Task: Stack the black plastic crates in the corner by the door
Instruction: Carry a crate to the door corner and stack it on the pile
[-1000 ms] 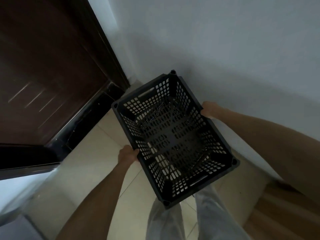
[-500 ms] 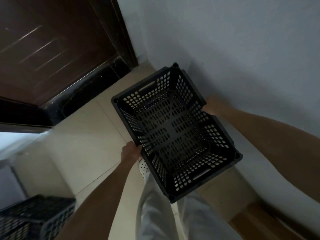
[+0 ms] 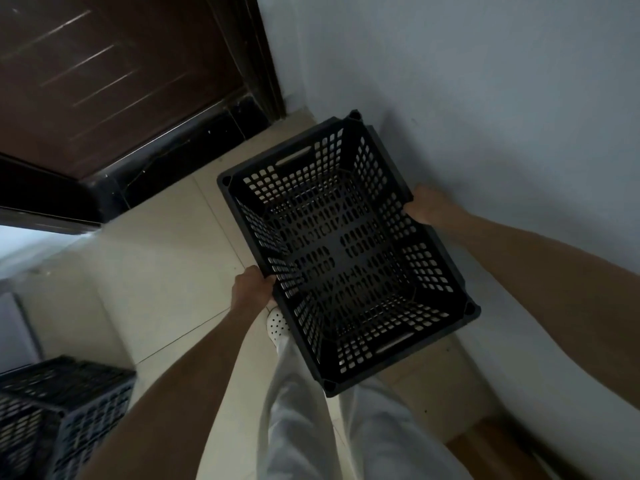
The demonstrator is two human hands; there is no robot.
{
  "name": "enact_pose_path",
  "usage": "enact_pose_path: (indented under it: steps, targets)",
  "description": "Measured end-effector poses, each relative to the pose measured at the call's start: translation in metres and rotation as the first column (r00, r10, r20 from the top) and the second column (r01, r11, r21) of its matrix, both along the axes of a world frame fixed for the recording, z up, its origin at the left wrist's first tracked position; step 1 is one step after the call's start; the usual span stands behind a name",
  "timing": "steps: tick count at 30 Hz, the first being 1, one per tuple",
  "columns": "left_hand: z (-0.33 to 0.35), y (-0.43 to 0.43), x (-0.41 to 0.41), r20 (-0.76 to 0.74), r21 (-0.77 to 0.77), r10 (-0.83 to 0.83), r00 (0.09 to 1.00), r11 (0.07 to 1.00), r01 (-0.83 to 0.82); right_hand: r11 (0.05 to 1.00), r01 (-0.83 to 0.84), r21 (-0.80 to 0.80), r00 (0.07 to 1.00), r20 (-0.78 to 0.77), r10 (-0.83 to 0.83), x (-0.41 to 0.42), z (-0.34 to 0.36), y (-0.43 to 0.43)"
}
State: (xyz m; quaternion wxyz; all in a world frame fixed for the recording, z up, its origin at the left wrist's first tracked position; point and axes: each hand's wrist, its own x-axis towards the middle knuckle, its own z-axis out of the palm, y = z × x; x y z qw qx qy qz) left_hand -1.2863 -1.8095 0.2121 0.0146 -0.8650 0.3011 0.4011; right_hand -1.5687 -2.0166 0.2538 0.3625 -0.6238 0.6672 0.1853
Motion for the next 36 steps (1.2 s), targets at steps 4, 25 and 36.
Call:
enact_pose_path:
  steps: [4,25,36]
  targets:
    - [0.0,0.002,0.002,-0.02,-0.004,0.008,1.0,1.0,-0.008,0.999,-0.034,0.01,0.999,-0.013,0.034,-0.003,-0.003,0.002]
    - [0.006,0.014,0.02,-0.309,-0.181,-0.018,0.951,0.983,-0.04,0.95,-0.145,-0.276,0.986,0.039,0.161,-0.031,-0.028,0.168]
    - [0.027,0.072,-0.086,0.18,-0.36,-0.961,0.21,0.135,0.923,0.906,-0.281,-0.317,0.959,-0.067,0.274,-0.048,-0.053,0.293]
